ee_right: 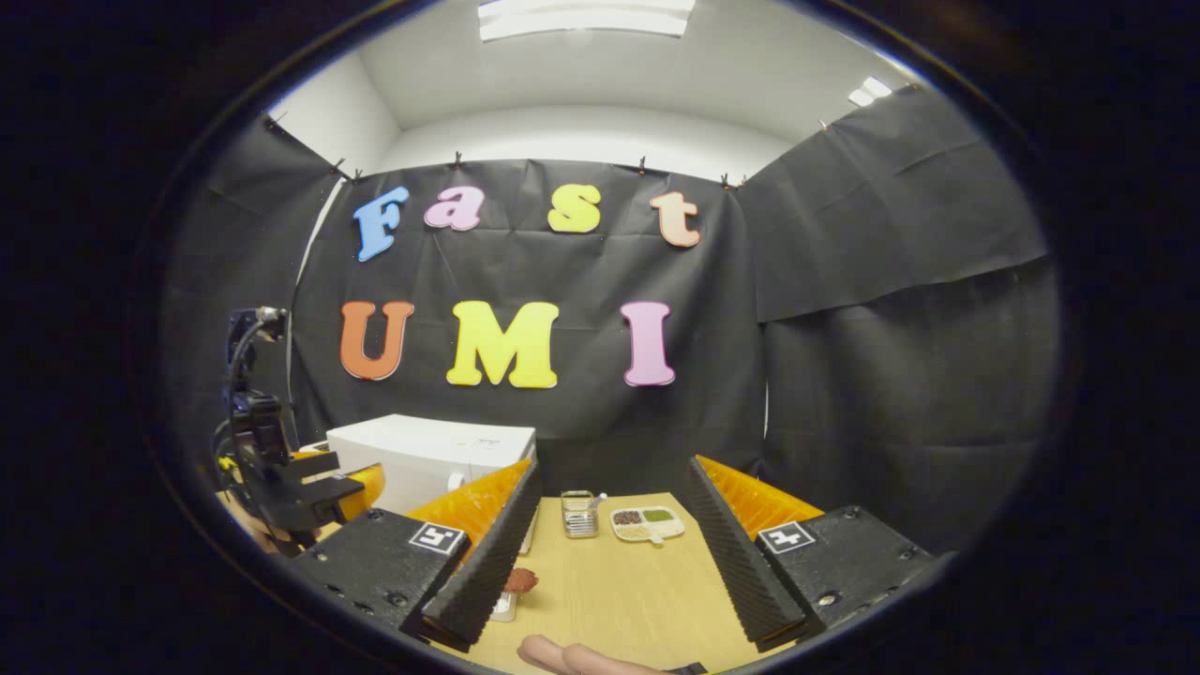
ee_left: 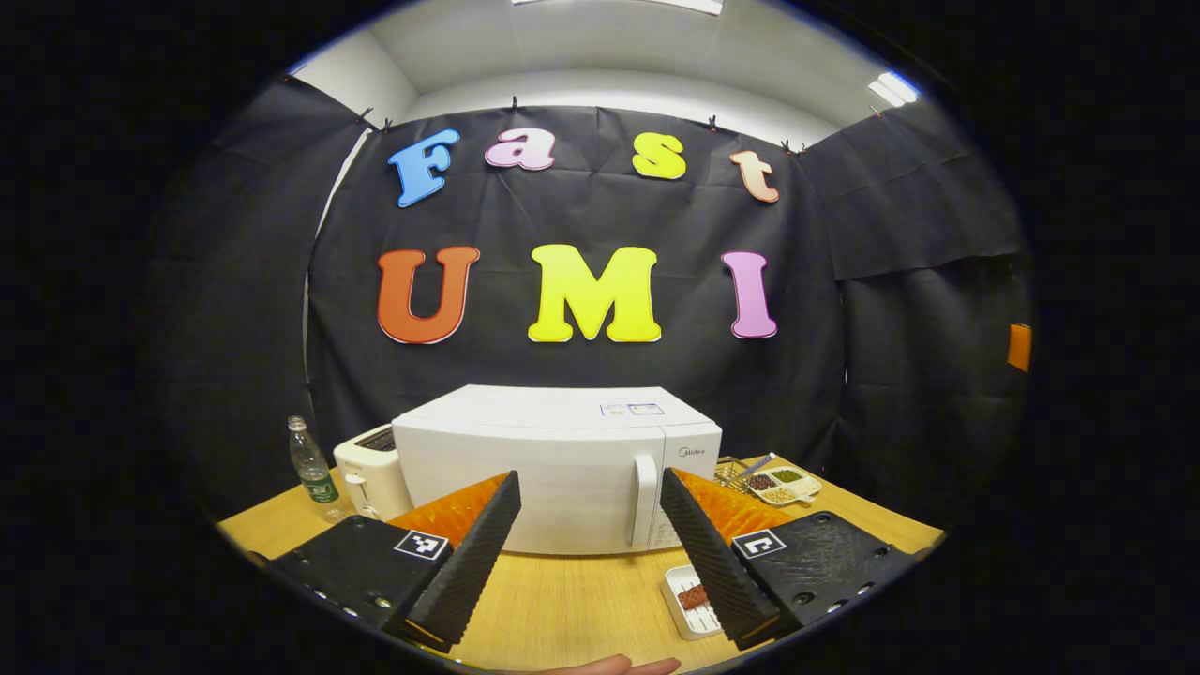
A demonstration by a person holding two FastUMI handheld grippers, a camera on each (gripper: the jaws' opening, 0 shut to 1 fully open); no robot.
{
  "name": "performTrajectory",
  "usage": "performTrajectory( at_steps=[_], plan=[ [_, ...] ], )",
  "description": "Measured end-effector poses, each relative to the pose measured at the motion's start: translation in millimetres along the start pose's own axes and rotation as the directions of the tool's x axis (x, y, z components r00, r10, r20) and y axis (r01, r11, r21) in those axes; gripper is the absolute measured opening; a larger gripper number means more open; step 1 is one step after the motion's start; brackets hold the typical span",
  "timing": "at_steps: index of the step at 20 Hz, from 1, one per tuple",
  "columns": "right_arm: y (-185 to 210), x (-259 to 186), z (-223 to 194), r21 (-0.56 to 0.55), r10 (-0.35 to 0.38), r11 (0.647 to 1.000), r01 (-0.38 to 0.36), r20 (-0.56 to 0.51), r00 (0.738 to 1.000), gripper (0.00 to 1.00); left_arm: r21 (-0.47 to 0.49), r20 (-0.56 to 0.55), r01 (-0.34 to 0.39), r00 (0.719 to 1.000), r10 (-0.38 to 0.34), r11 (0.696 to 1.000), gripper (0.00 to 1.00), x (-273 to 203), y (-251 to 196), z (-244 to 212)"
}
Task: Open the microwave oven with the left hand, put the food in, and close the microwave oven.
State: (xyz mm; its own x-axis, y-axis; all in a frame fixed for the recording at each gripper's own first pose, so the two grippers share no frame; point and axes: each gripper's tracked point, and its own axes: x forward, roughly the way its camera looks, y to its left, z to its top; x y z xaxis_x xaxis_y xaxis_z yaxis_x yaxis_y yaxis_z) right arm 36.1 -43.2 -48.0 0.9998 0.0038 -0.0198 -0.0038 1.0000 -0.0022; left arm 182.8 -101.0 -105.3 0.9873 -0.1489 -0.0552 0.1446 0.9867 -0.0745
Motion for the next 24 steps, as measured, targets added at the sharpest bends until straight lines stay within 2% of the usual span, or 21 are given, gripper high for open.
performTrajectory(
  at_steps=[2,3,5,6,7,8,10,12,13,15,18,19,22,23,24],
  plan=[
    [-8.3,6.0,-5.1,-0.011,0.001,1.0,-0.001,-0.007,1.0,0.99,-0.011,-0.014,0.012,1.0,-0.012,1.0,0.94,25.7,-8.7,-16.7],
    [-12.1,7.9,-6.3,-0.012,0.0,1.0,0.0,-0.006,1.0,0.91,-0.006,-0.019,0.006,1.0,-0.006,1.0,0.94,40.2,-10.7,-25.5],
    [-17.2,12.1,-13.7,-0.01,0.005,1.0,-0.005,-0.014,1.0,0.91,0.004,-0.044,-0.001,0.999,0.001,1.0,0.94,66.5,-15.0,-47.3],
    [-18.4,12.9,-17.1,-0.007,0.015,1.0,-0.015,-0.019,1.0,0.99,0.002,-0.056,-0.012,0.998,0.012,1.0,0.93,78.2,-16.3,-57.6],
    [-19.1,12.6,-23.0,-0.007,0.026,1.0,-0.026,-0.028,0.999,0.99,-0.004,-0.07,-0.011,0.998,0.011,1.0,0.93,88.9,-20.8,-67.4],
    [-19.9,12.8,-26.0,-0.015,0.033,0.999,-0.033,-0.03,0.999,0.91,-0.004,-0.078,-0.004,0.997,0.004,1.0,0.93,97.5,-26.3,-75.9],
    [-21.7,15.4,-32.2,-0.039,0.045,0.998,-0.047,-0.034,0.998,0.91,0.028,-0.083,-0.002,0.997,0.005,1.0,0.93,111.6,-33.6,-87.7],
    [-25.2,18.7,-40.2,-0.049,0.052,0.997,-0.054,-0.041,0.998,0.91,0.086,-0.072,-0.038,0.996,0.044,0.996,0.93,122.5,-33.3,-92.6],
    [-27.8,20.7,-42.4,-0.053,0.05,0.997,-0.052,-0.039,0.998,0.99,0.104,-0.061,-0.045,0.997,0.051,0.994,0.93,127.6,-34.7,-93.2],
    [-32.1,24.5,-52.2,-0.046,0.052,0.997,-0.055,-0.057,0.997,0.99,0.086,-0.076,-0.025,0.997,0.031,0.996,0.92,135.7,-44.9,-98.7],
    [-36.6,28.1,-57.1,-0.025,0.067,0.997,-0.068,-0.06,0.996,0.99,0.068,-0.057,-0.035,0.998,0.039,0.997,0.9,145.1,-43.2,-96.8],
    [-39.7,29.7,-56.6,-0.029,0.066,0.997,-0.067,-0.053,0.996,0.99,0.06,-0.05,-0.042,0.998,0.045,0.997,0.84,147.1,-42.2,-97.1],
    [-41.9,31.1,-60.6,-0.021,0.074,0.997,-0.075,-0.051,0.996,0.99,0.053,-0.041,-0.061,0.997,0.063,0.997,0.82,148.5,-44.4,-95.9],
    [-41.7,32.1,-62.5,-0.019,0.076,0.997,-0.077,-0.054,0.996,0.99,0.053,-0.042,-0.054,0.998,0.056,0.997,0.66,147.6,-46.8,-95.3],
    [-41.0,33.2,-63.0,-0.015,0.08,0.997,-0.081,-0.057,0.995,0.99,0.053,-0.042,-0.07,0.996,0.073,0.996,0.55,148.9,-44.9,-96.4]
  ],
)
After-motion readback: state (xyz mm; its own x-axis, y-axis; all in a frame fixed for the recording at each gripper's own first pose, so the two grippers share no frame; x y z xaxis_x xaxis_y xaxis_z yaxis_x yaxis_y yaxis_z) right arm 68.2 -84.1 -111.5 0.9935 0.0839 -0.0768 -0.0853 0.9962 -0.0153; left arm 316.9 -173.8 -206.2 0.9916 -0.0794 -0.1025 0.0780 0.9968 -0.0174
